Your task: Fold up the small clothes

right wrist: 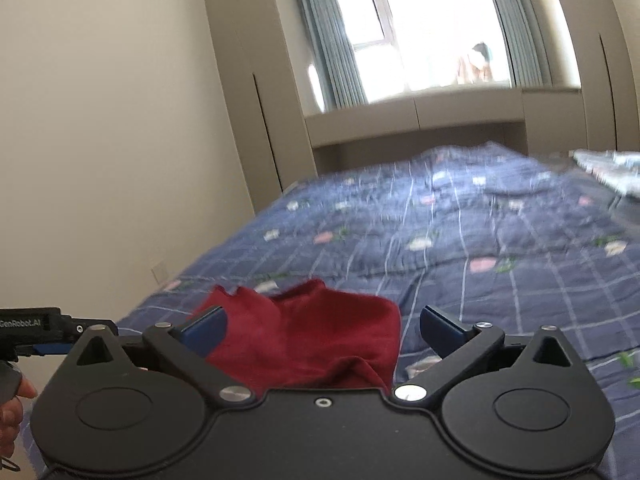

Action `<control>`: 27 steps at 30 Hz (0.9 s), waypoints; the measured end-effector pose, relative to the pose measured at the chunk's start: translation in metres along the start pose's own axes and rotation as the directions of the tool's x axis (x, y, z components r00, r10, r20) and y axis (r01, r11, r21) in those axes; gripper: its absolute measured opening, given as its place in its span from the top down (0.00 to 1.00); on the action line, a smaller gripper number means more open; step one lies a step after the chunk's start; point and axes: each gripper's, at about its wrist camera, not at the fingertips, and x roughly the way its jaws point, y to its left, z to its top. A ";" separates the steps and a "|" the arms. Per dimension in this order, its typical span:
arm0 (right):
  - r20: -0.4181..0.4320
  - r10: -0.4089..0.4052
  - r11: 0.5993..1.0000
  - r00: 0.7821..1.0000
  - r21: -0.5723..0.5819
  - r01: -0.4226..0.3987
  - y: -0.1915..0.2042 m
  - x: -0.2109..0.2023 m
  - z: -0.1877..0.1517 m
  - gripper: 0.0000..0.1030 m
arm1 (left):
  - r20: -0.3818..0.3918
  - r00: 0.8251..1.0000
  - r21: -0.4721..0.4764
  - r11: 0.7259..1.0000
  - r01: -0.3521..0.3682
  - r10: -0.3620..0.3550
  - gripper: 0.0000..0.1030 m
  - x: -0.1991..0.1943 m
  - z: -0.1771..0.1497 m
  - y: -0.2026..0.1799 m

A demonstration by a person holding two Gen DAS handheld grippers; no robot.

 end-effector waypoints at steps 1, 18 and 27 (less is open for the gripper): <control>0.009 0.000 1.000 1.000 -0.007 0.000 0.003 -0.010 0.000 0.01 | 0.016 1.000 0.011 1.000 -0.007 0.007 0.01 -0.010 -0.003 -0.002; 0.073 -0.029 0.994 0.997 -0.106 0.036 0.043 -0.142 -0.067 0.01 | 0.123 0.990 0.111 0.990 -0.086 0.072 0.00 -0.124 -0.100 -0.008; 0.055 -0.043 0.995 0.998 -0.086 0.047 0.045 -0.156 -0.094 0.01 | 0.089 0.992 0.114 0.989 -0.099 0.089 0.00 -0.133 -0.129 -0.003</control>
